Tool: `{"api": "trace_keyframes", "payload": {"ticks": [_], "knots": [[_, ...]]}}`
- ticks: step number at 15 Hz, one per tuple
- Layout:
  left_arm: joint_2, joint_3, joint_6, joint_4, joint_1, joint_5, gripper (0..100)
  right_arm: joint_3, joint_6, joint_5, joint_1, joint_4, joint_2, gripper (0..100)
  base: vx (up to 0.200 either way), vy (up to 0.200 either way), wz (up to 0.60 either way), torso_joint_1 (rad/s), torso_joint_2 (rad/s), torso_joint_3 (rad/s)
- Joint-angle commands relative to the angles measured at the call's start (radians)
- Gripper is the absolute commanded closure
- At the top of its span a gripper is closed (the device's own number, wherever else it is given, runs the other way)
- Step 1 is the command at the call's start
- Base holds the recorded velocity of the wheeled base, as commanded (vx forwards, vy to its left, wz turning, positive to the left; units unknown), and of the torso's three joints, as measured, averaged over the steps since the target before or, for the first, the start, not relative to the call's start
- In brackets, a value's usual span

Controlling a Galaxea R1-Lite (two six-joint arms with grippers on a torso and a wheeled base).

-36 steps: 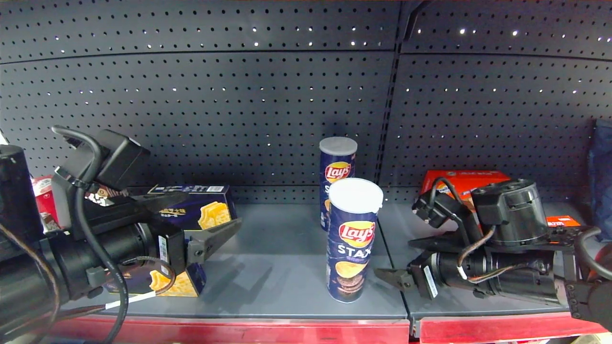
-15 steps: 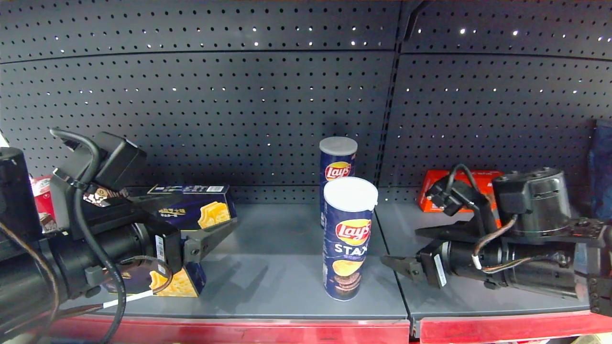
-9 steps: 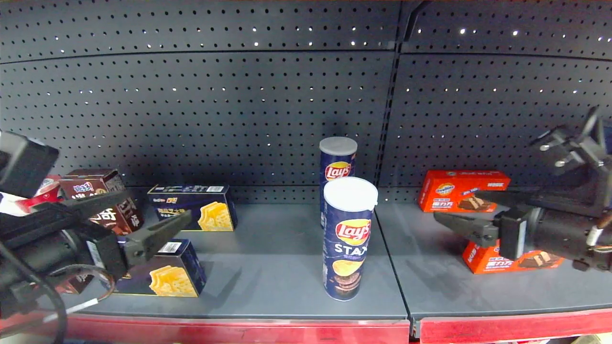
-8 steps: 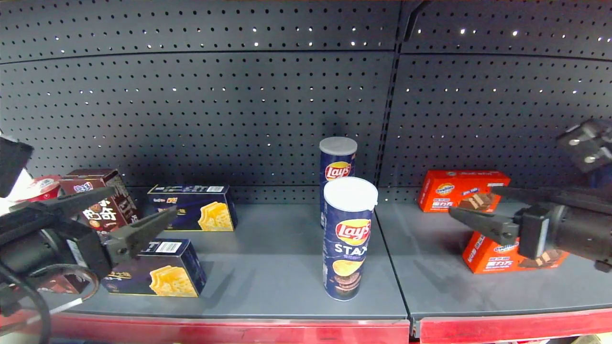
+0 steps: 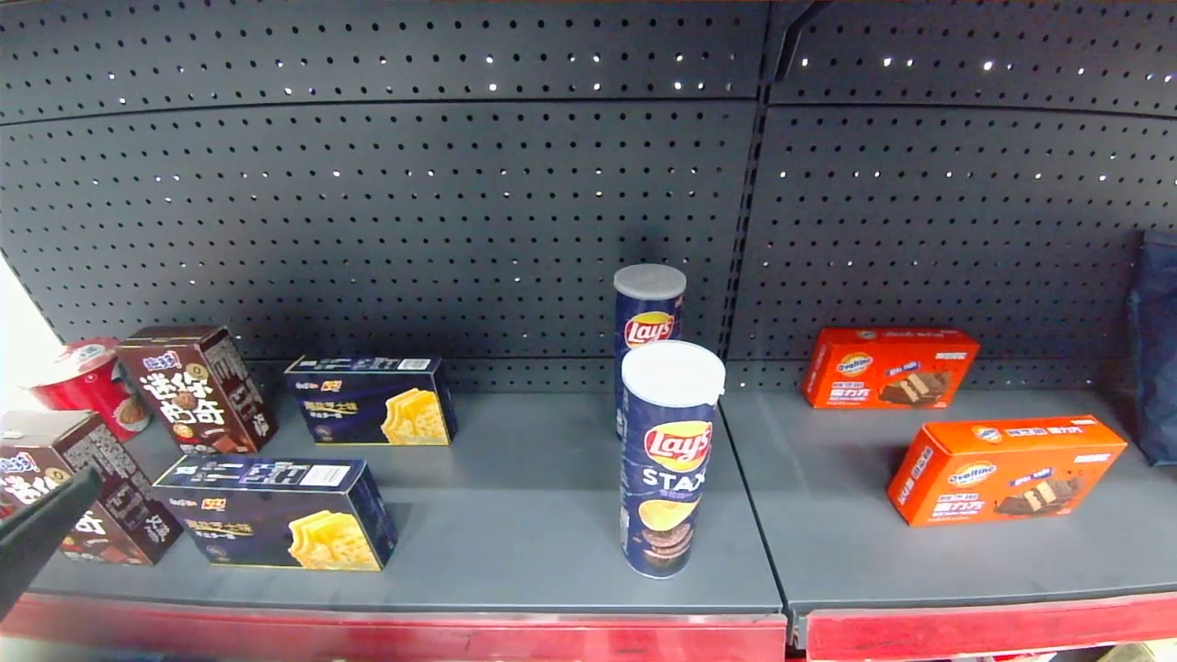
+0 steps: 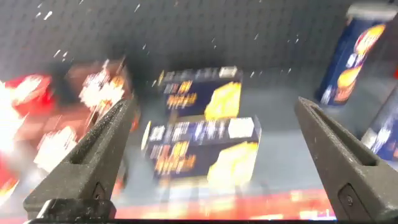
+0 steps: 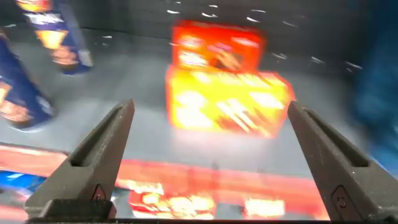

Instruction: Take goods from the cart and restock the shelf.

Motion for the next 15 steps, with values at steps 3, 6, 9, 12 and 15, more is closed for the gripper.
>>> {"api": "trace_keyframes", "payload": {"ticks": [3, 6, 9, 12, 15], "knots": [[-0.350, 0.110, -0.001, 0.214, 0.006, 0.039, 0, 0.143, 0.002, -0.016, -0.143, 0.224, -0.446, 0, 0.000, 0.000, 0.00, 0.000, 0.00, 0.000], [-0.539, 0.222, -0.001, 0.356, 0.006, 0.034, 0, 0.243, -0.008, -0.011, -0.168, 0.264, -0.584, 0, 0.000, 0.000, 0.00, 0.000, 0.00, 0.000], [-0.540, 0.282, -0.003, 0.352, -0.011, -0.001, 0, 0.341, -0.033, 0.068, -0.168, 0.224, -0.584, 0, 0.000, 0.000, 0.00, 0.000, 0.00, 0.000], [-0.542, 0.330, -0.003, 0.349, -0.043, -0.036, 0, 0.419, -0.016, 0.104, -0.168, 0.073, -0.584, 0, 0.000, 0.000, 0.00, 0.000, 0.00, 0.000], [-0.540, 0.411, -0.030, 0.244, -0.052, -0.058, 0, 0.430, 0.010, 0.096, -0.169, 0.045, -0.584, 0, 0.000, 0.000, 0.00, 0.000, 0.00, 0.000]]}}
